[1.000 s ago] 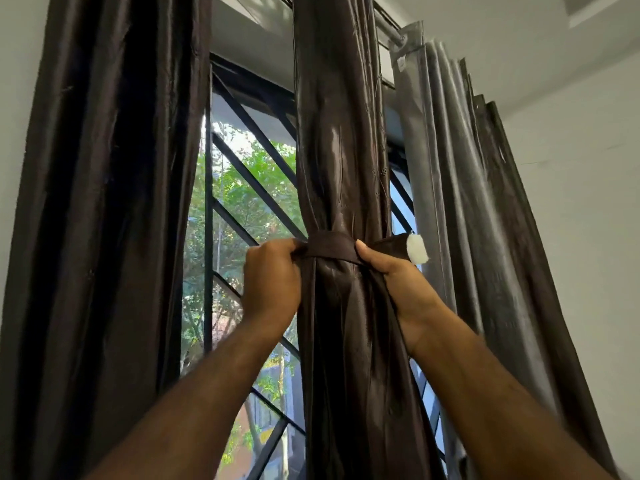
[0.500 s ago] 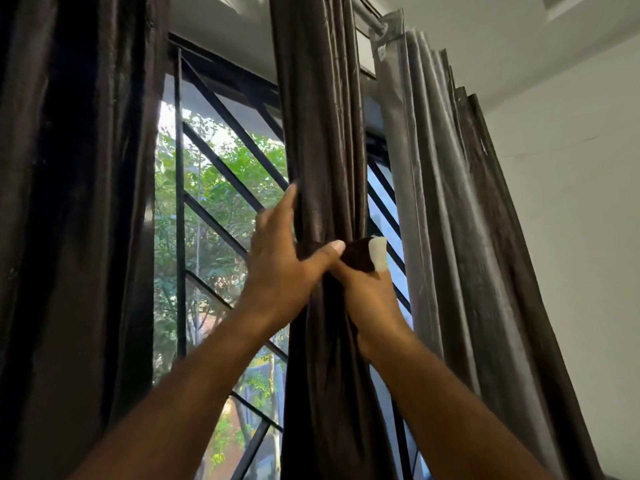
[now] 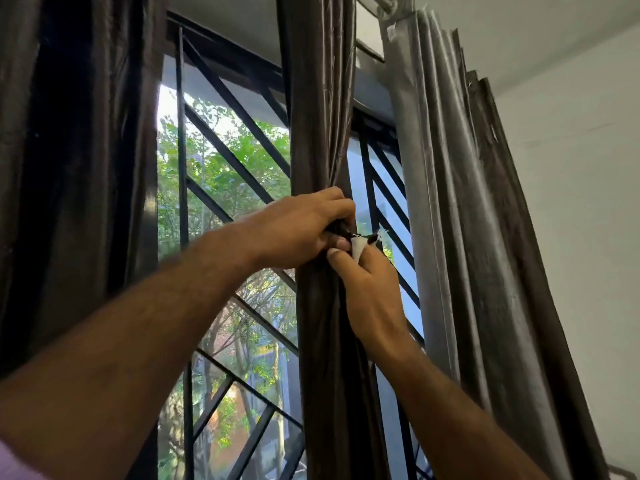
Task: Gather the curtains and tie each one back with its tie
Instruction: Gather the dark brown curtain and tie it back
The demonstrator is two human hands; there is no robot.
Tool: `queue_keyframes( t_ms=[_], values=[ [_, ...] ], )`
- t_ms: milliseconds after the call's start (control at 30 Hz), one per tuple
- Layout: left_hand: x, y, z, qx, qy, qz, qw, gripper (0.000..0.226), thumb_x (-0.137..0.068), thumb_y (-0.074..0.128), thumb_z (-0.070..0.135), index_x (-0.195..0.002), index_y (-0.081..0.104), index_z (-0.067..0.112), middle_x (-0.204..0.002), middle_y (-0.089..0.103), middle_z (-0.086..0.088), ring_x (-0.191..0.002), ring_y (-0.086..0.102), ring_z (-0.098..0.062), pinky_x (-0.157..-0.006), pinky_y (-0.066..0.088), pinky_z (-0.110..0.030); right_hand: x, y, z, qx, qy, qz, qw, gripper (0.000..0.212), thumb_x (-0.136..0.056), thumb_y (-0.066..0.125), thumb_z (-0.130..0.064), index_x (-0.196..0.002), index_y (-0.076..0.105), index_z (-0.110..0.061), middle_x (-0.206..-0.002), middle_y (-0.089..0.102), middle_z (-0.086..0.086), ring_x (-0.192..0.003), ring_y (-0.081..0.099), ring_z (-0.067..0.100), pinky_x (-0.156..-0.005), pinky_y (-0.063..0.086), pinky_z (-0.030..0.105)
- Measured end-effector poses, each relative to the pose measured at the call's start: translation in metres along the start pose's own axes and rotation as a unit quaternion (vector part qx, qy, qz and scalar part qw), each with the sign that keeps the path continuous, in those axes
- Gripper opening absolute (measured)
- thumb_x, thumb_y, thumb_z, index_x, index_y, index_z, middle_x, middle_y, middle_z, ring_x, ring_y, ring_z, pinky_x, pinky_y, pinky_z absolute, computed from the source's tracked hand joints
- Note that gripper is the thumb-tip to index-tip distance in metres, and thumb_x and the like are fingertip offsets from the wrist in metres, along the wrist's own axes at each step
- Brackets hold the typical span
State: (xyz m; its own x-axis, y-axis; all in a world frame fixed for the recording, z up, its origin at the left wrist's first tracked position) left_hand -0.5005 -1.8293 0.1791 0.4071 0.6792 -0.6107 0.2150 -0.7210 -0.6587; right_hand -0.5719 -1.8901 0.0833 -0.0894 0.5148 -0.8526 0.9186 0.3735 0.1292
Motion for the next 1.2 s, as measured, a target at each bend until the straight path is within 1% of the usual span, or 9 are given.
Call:
queue_keyframes(
  t_ms=[100,200,333,467,533,700,933,1100,1200],
  values=[
    [0.000,0.000,-0.004,0.072,-0.015,0.066,0.995,0.010,-0.091,0.065,0.023,-0.092,0.055,0.021,-0.091,0.054,0.009,-0.084,0.055,-0.013,-0.073,0.047,-0.037,0.001,-0.012,0.009,-0.041,-0.002,0.064,0.997,0.022,-0.084,0.048,-0.029,-0.073,0.063,-0.018,-0.072,0.054,0.008,-0.063,0.049,0.012,-0.056,0.041,0.038],
    [-0.001,0.000,-0.008,0.106,-0.018,0.081,0.991,0.010,-0.092,0.065,0.018,-0.088,0.055,0.020,-0.083,0.049,0.013,-0.079,0.049,-0.003,-0.070,0.037,-0.027,-0.005,-0.024,0.015,-0.106,0.006,0.087,0.991,0.032,-0.094,0.048,-0.023,-0.109,0.075,-0.024,-0.094,0.075,0.000,-0.088,0.069,0.017,-0.071,0.053,0.036],
    [-0.005,0.010,-0.009,0.115,-0.015,0.056,0.992,0.011,-0.095,0.061,0.029,-0.104,0.064,0.023,-0.090,0.046,0.014,-0.089,0.054,-0.010,-0.082,0.047,-0.034,-0.012,-0.025,0.012,-0.149,-0.009,0.055,0.987,0.033,-0.103,0.049,-0.014,-0.129,0.064,-0.028,-0.112,0.072,0.001,-0.102,0.072,0.019,-0.081,0.058,0.033],
    [-0.005,0.014,-0.008,0.133,-0.001,0.035,0.991,0.003,-0.095,0.055,0.036,-0.096,0.055,0.033,-0.118,0.050,0.018,-0.105,0.058,-0.014,-0.090,0.049,-0.048,-0.013,-0.027,0.016,-0.190,-0.017,0.048,0.980,0.062,-0.101,0.052,-0.007,-0.149,0.029,-0.041,-0.090,0.073,0.003,-0.091,0.073,0.022,-0.079,0.059,0.034],
    [-0.003,0.014,-0.008,0.136,-0.008,0.038,0.990,0.004,-0.095,0.053,0.037,-0.095,0.053,0.033,-0.108,0.061,0.014,-0.098,0.062,-0.015,-0.085,0.051,-0.048,-0.013,-0.029,0.015,-0.203,-0.023,0.042,0.978,0.071,-0.100,0.055,-0.005,-0.153,0.020,-0.036,-0.086,0.074,0.002,-0.087,0.073,0.020,-0.076,0.060,0.031],
    [0.002,0.016,-0.008,0.146,-0.014,0.084,0.986,0.013,-0.098,0.054,0.034,-0.087,0.048,0.029,-0.075,0.056,0.006,-0.075,0.058,-0.020,-0.070,0.050,-0.049,-0.017,-0.045,0.010,-0.141,-0.056,0.126,0.980,0.029,-0.085,0.076,-0.009,-0.108,0.063,-0.018,-0.096,0.075,0.006,-0.089,0.074,0.018,-0.069,0.059,0.030],
    [0.003,0.018,-0.008,0.149,-0.023,0.097,0.984,0.012,-0.099,0.053,0.033,-0.089,0.050,0.026,-0.075,0.056,0.004,-0.073,0.056,-0.018,-0.069,0.048,-0.045,-0.030,-0.050,0.016,-0.359,-0.004,0.017,0.933,0.019,-0.074,0.072,-0.008,-0.093,0.069,-0.009,-0.098,0.074,0.009,-0.083,0.071,0.017,-0.070,0.057,0.023],
    [0.003,0.017,-0.008,0.173,-0.030,0.087,0.981,0.014,-0.096,0.047,0.041,-0.094,0.052,0.028,-0.082,0.061,0.001,-0.080,0.060,-0.023,-0.075,0.049,-0.053,-0.040,-0.067,0.016,-0.200,-0.063,0.013,0.978,0.020,-0.068,0.079,-0.015,-0.085,0.069,-0.014,-0.079,0.069,-0.004,-0.067,0.064,0.010,-0.060,0.051,0.021],
    [0.002,0.018,-0.010,0.182,-0.042,0.078,0.979,0.019,-0.094,0.044,0.042,-0.095,0.053,0.026,-0.085,0.061,0.000,-0.083,0.060,-0.024,-0.078,0.049,-0.055,-0.044,-0.072,0.007,-0.091,-0.120,-0.042,0.988,0.018,-0.074,0.080,-0.009,-0.091,0.073,-0.007,-0.088,0.075,0.009,-0.069,0.065,0.021,-0.058,0.051,0.021]
  ],
)
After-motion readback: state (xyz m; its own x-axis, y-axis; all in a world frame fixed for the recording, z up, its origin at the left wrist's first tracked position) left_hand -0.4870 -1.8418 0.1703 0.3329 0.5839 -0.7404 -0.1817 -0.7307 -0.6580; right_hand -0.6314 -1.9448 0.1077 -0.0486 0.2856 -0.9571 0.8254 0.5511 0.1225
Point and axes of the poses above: each hand's wrist, its own x-axis away from the middle knuckle, its own y-axis out of the palm, z = x × y, the point moved 4 cm from there along -x, towards the middle knuckle
